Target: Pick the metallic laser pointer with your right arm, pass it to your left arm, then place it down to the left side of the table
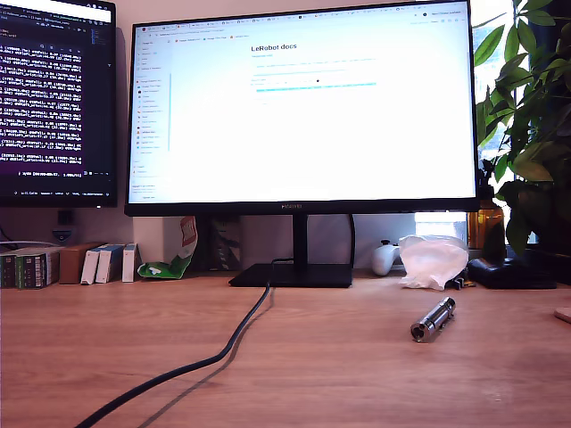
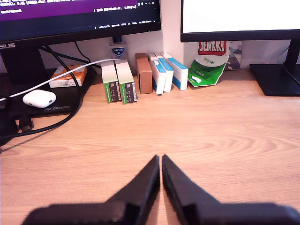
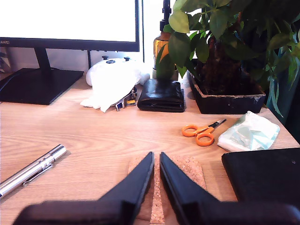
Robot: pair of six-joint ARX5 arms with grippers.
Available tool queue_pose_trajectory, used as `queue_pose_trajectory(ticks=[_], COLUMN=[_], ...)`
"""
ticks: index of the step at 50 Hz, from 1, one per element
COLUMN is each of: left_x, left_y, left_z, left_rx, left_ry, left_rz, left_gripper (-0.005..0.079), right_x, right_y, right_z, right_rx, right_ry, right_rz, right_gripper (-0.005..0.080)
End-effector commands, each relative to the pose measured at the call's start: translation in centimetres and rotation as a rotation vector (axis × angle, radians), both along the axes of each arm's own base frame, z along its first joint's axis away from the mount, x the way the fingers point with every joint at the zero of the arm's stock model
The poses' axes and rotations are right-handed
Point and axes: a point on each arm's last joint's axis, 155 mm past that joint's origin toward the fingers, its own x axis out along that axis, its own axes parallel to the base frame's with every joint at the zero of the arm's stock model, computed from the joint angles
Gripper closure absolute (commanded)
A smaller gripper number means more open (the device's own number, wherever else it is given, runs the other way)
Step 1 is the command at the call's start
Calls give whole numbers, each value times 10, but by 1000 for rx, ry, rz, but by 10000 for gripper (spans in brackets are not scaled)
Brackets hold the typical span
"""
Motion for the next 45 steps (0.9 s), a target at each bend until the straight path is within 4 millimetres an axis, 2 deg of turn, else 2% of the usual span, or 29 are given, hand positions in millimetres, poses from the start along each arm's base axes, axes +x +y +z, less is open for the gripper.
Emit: queue_pose_trajectory(ticks=[1,17,20,24,30,39,42,45], left_x=[0,1,2,3,0,-18,-25,-29], left_y=[2,-5,-10,-21,-44,-60,-65,-71], left_z=[-20,-16,-9,7,47,125,141,149], left_rx=[12,-48,-98,-238,-347,-364,-363,-360], left_ry=[52,35,9,-44,-161,-397,-424,-414], left_rz=[6,-20,-37,-79,-213,-350,-391,-426], left_gripper=[761,761,761,761,761,761,761,761], right_x=[1,1,1,2,-1,-16,-23,-29], right_y=[1,3,8,19,43,52,56,60], right_z=[-1,1,2,10,48,118,138,155], right_rx=[-2,14,47,228,408,478,470,463], right_ry=[0,-10,-12,-38,-132,-283,-315,-337], right_rz=[2,12,35,69,196,279,311,341], right_gripper=[764,764,764,764,741,558,535,535])
